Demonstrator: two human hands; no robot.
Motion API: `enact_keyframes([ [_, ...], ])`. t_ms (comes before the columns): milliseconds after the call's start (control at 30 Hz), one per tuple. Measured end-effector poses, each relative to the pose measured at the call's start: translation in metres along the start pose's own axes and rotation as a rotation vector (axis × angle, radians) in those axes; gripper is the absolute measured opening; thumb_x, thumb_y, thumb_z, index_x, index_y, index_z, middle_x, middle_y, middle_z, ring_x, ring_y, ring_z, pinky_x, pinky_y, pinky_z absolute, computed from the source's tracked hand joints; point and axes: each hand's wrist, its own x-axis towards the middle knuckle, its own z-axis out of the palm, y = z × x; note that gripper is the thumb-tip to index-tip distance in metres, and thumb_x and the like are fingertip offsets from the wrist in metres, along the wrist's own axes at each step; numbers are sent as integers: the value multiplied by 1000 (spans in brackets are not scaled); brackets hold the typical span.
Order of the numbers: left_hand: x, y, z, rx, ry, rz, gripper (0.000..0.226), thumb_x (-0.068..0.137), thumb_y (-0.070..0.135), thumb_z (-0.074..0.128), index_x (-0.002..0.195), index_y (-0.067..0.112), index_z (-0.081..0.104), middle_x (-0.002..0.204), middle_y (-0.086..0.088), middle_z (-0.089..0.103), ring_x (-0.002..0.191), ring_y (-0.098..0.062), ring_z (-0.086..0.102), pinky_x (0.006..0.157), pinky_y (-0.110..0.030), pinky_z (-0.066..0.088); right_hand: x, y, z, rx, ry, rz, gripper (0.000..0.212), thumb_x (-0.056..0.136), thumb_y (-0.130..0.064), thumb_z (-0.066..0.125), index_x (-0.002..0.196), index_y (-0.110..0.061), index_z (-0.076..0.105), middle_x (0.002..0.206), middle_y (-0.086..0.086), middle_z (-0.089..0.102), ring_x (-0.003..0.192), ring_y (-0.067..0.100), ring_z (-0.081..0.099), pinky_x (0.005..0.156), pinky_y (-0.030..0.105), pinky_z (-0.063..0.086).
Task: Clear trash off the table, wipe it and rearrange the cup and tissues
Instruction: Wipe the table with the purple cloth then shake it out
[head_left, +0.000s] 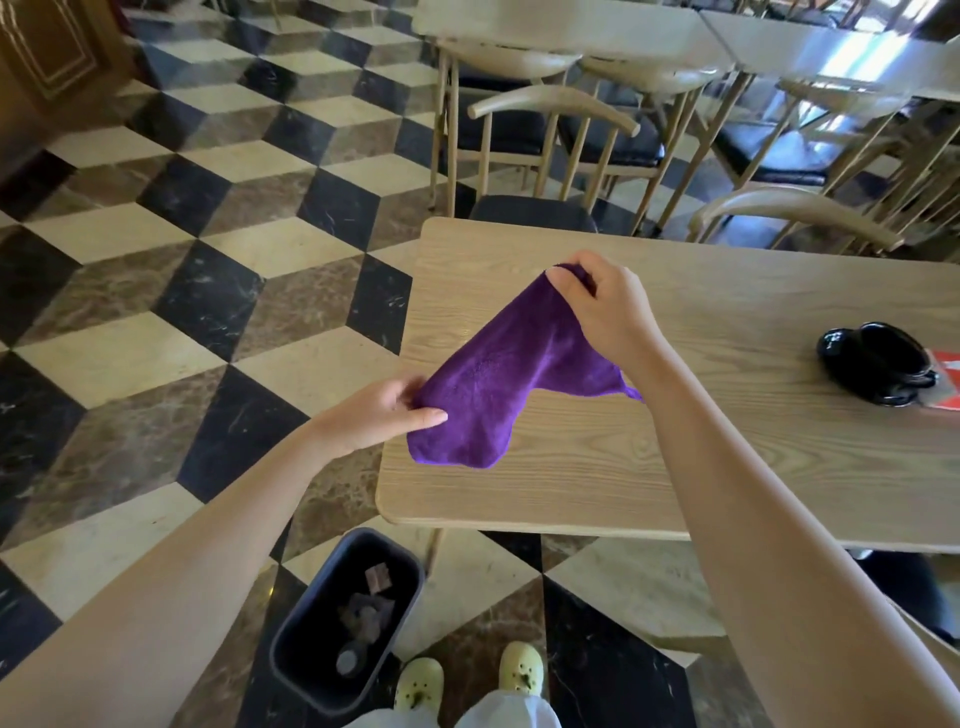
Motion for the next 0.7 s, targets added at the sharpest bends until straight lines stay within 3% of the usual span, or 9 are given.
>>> enact_keyframes([
  [100,7,-10,13,0,-45,-49,45,65,46,73,106,47,53,112,15,64,104,-2,61,89,-24,50,5,4,-6,14,29,7,16,92,-28,52,81,-18,60,63,-14,51,57,-15,47,55,0,35],
  [200,14,-16,23,6,-57,-66,31,69,46,70,99,41,60,102,18,68,95,4,62,78,-14,49,9,7,-12,-12,25,2,18,92,-29,52,80,-19,60,63,-15,53,58,-13,49,55,0,35],
  [333,17,-14,27,-15,56,-55,11,84,37,63,89,29,66,90,8,71,83,-5,67,71,-14,48,12,19,-23,-19,75,12,26,92,-34,51,83,-14,65,66,-6,58,58,-2,47,54,2,35],
  [467,20,-2,16,288,259,40,37,90,33,55,58,15,50,49,7,45,39,-2,41,44,-15,31,10,32,-37,-62,154,-5,24,92,-33,54,82,-16,68,61,-11,56,56,-6,49,57,1,36],
  [600,20,13,3,477,327,129,47,87,32,59,56,-1,46,45,1,37,38,-6,30,42,-18,27,7,42,-43,-84,193,22,27,91,-35,54,84,-13,69,67,-3,60,59,5,47,54,2,35],
  [700,22,19,-3,483,327,102,49,81,33,67,54,-1,43,47,1,32,41,-7,27,44,-19,21,6,45,-44,-63,193,34,28,91,-35,54,82,-14,69,65,-3,59,57,6,46,53,5,36],
])
